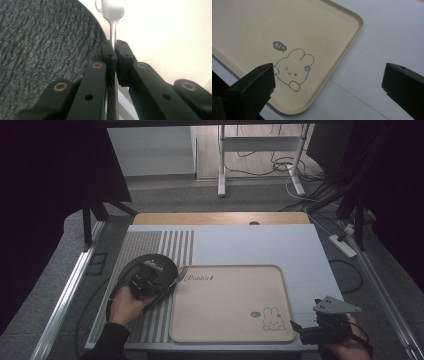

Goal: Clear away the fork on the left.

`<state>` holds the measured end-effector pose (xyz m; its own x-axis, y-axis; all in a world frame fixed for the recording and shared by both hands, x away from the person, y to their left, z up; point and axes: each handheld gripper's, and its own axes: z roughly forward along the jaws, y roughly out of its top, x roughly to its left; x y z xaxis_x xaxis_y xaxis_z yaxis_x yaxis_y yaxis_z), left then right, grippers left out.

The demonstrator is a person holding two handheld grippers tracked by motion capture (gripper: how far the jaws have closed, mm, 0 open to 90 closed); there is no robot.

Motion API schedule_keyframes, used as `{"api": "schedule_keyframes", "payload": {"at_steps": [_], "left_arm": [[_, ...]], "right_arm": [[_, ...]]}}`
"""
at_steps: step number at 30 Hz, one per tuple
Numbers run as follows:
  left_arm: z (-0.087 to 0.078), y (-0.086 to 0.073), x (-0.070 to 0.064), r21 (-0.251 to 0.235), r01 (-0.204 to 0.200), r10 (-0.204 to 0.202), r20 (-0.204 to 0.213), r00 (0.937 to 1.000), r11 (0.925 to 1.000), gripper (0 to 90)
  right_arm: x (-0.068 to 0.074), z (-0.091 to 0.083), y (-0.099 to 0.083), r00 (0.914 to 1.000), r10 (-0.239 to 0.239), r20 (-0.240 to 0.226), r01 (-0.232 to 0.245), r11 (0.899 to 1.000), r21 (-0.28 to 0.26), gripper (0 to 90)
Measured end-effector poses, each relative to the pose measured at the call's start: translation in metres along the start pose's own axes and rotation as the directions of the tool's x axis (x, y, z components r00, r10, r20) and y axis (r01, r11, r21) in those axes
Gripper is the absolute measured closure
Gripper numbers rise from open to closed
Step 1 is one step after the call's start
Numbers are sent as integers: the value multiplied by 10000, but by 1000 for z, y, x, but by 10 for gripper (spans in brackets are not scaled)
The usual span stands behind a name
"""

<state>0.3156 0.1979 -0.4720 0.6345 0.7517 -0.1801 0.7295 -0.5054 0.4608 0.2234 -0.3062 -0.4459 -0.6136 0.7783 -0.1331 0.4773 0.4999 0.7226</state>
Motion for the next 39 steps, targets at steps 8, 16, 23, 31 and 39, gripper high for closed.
{"api": "schedule_keyframes", "payload": {"at_steps": [8, 16, 23, 31, 39], "left_arm": [[10, 10, -22, 134, -180, 179, 88, 9998, 9997, 860], [24, 24, -42, 257, -145, 137, 308, 9994, 9996, 860], [39, 37, -61, 462, -314, 294, 434, 9986, 9984, 860], [57, 38, -68, 645, -206, 191, 233, 9995, 9977, 858], [74, 35, -75, 1032, -380, 370, 121, 9992, 9939, 854]], "right_arm": [[1, 1, 0, 9999, -103, 24, 103, 9999, 42, 0], [1, 1, 1, 9999, -138, 18, 138, 9999, 71, 0], [1, 1, 1, 9998, -198, 37, 198, 9998, 101, 0], [1, 1, 1, 9997, -247, 19, 247, 9997, 92, 0], [2, 1, 1, 9996, -294, -6, 295, 9995, 108, 0]]}}
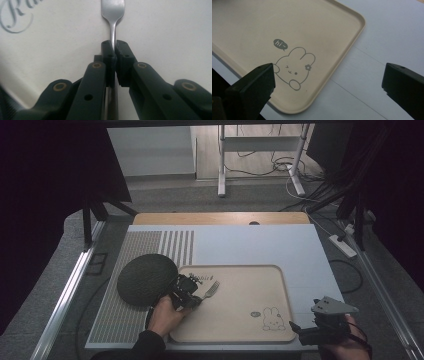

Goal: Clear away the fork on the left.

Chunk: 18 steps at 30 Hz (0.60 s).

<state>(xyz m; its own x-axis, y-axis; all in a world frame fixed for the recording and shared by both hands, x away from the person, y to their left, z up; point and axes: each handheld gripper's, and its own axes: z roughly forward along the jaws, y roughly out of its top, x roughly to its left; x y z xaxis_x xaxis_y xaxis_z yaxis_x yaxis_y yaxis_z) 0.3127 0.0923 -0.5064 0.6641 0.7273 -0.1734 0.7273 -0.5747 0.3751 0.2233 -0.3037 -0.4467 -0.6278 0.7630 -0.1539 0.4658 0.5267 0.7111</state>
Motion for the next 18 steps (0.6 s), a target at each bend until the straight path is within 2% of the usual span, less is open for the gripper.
{"api": "schedule_keyframes", "payload": {"at_steps": [3, 5, 7, 8, 9, 12, 15, 18], "left_arm": [[-1, -1, 0, -85, -136, 136, 15, 9999, 9999, 836], [-6, 0, 0, -397, -195, 196, 10, 9998, 9990, 814], [-11, 2, -3, -696, -368, 366, -46, 9993, 9969, 823], [-11, 2, -6, -755, -439, 437, -41, 9990, 9962, 859], [-10, 3, -7, -719, -479, 481, 8, 9988, 9963, 885], [-1, 5, -9, -357, -506, 510, 118, 9986, 9981, 890], [3, 5, -6, -205, -326, 329, 161, 9993, 9993, 891], [2, 3, 0, -161, -7, 5, -129, 9999, 9999, 891]], "right_arm": [[0, 0, 0, 10000, 8, -10, -8, 10000, 2, 0], [0, 0, 0, 10000, 13, -7, -13, 10000, -4, 0], [0, 0, 0, 10000, 11, -1, -11, 10000, -7, 0], [0, 0, 0, 10000, 16, 3, -16, 10000, -4, 0], [0, 0, 0, 10000, 18, -6, -18, 10000, 15, 0], [0, 0, 0, 10000, 5, -11, -5, 10000, 16, 0], [0, 0, 0, 10000, 11, -7, -11, 10000, 8, 0], [0, 0, 0, 10000, 25, -4, -25, 10000, 4, 0]]}}
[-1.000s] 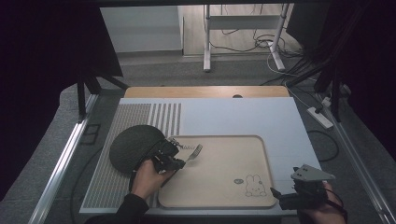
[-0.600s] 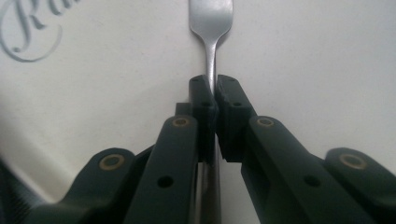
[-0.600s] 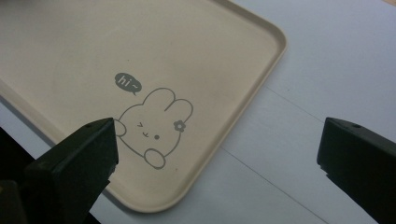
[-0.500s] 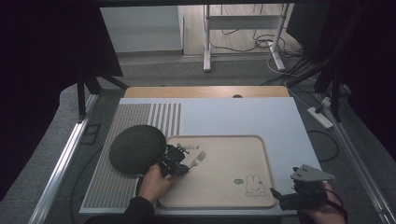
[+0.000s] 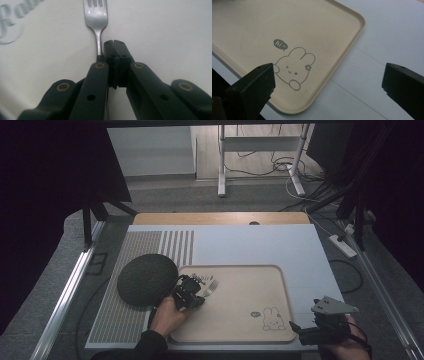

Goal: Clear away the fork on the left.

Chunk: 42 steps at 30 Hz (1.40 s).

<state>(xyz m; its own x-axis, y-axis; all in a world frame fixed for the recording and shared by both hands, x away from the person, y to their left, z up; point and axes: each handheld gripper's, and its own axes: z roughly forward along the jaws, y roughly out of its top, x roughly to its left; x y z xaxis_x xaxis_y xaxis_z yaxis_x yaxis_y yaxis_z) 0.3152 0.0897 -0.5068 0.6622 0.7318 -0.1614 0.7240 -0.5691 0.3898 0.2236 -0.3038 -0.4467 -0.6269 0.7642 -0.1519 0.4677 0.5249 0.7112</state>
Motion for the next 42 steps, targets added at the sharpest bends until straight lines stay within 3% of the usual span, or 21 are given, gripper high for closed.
{"api": "schedule_keyframes", "payload": {"at_steps": [5, 15, 20, 25, 28, 33, 42], "left_arm": [[-4, -5, 16, -13, 615, -615, -157, 9980, 9981, 891], [-10, -13, 35, -8, 1217, -1216, -320, 9921, 9926, 891], [-12, -17, 43, -70, 1420, -1421, -192, 9897, 9898, 891], [-14, -17, 43, -267, 1249, -1251, -58, 9921, 9918, 885], [-21, -17, 42, -698, 990, -991, 16, 9951, 9926, 837], [-28, -20, 43, -1160, 882, -894, -57, 9960, 9893, 722], [-37, -25, 49, -1939, 775, -782, 41, 9969, 9779, 455]], "right_arm": [[0, 0, 0, 10000, -24, -16, 24, 10000, -8, 0], [0, 0, 0, 10000, -3, -3, 3, 10000, -21, 0], [0, 0, 0, 10000, 15, -5, -15, 10000, -24, 0], [0, 0, 0, 10000, 8, -5, -8, 10000, -12, 0], [-1, 0, 0, 10000, 52, -1, -52, 10000, -9, 0], [-1, 0, 0, 10000, 67, -9, -67, 10000, -4, 0], [-1, 0, 0, 9999, 119, -48, -119, 9999, -15, 0]]}}
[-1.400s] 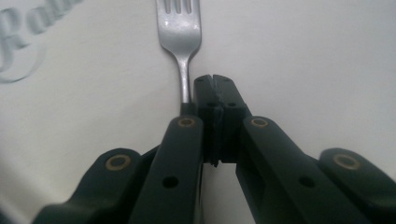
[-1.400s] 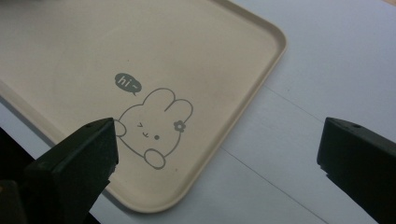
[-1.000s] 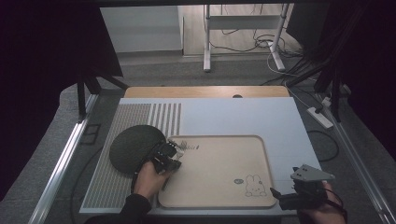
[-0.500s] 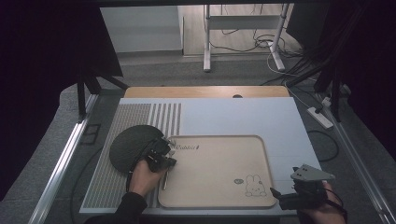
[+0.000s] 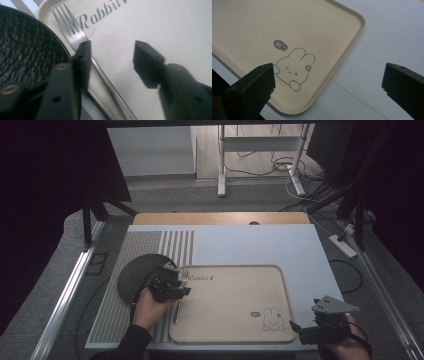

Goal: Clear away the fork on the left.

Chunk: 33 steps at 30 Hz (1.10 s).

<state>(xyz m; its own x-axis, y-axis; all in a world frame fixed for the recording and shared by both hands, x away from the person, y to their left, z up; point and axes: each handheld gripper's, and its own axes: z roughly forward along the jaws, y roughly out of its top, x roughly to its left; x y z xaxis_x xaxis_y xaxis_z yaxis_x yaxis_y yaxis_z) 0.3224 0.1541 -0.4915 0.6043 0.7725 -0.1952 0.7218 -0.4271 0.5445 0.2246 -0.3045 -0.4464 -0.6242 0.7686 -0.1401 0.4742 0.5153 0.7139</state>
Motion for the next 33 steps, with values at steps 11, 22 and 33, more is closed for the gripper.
{"api": "schedule_keyframes", "payload": {"at_steps": [11, 22, 33], "left_arm": [[-12, -5, 3, -565, -120, 133, 224, 9997, 9983, 154], [-23, -14, 11, -1343, -211, 282, 509, 9983, 9907, 0], [-37, -25, 8, -1574, -545, 602, 318, 9977, 9860, 0]], "right_arm": [[0, 0, 0, 10000, 17, -20, -17, 10000, -6, 0], [0, 0, 0, 10000, 21, -20, -21, 10000, -13, 0], [0, 0, 0, 10000, 46, -16, -46, 10000, -9, 0]]}}
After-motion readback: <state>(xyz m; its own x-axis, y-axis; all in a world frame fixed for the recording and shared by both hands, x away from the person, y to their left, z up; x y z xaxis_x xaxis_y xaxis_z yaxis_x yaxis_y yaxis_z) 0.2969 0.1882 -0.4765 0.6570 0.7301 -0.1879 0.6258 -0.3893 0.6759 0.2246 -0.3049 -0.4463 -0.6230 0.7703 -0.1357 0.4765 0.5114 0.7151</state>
